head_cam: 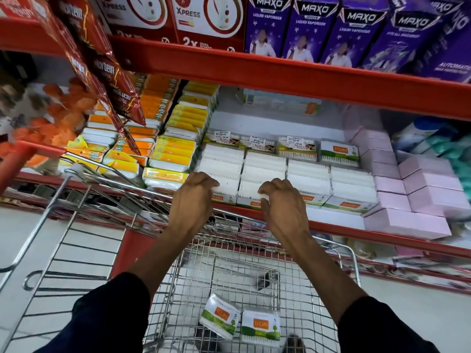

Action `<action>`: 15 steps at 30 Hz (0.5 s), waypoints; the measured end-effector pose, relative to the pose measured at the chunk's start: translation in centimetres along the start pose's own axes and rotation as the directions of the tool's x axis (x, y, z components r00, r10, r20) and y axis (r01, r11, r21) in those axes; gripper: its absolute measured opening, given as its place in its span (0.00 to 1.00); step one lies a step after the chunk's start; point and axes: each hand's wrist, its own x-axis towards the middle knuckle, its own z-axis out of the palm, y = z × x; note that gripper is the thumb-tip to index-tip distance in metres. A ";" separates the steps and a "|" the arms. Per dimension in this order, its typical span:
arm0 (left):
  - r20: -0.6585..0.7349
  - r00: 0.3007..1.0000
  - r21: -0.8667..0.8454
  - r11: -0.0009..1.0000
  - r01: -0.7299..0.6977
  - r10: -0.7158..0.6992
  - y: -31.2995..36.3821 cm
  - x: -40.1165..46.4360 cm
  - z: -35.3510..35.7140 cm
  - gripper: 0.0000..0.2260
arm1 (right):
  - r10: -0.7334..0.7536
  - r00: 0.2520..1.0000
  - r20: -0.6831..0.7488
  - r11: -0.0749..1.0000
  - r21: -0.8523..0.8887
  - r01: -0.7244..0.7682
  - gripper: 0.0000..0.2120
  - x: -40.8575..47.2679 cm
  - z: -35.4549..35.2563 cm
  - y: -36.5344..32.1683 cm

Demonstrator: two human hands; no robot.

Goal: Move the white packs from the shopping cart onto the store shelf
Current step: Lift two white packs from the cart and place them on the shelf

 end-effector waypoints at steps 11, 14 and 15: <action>-0.037 0.999 0.078 0.997 -0.015 0.017 -0.2 -2.6 1.0 0.15 | -0.060 0.998 -0.022 0.998 0.002 0.060 0.16 -1.8 -0.5 0.8; -0.034 0.998 0.067 0.996 -0.055 0.058 -0.2 -6.5 2.4 0.14 | -0.114 0.988 -0.100 0.993 0.025 0.117 0.14 -5.7 -0.2 1.7; -0.006 0.998 0.054 0.996 -0.067 0.067 -0.3 -8.1 3.3 0.14 | -0.127 0.987 -0.096 0.991 0.022 0.130 0.13 -7.4 0.4 2.2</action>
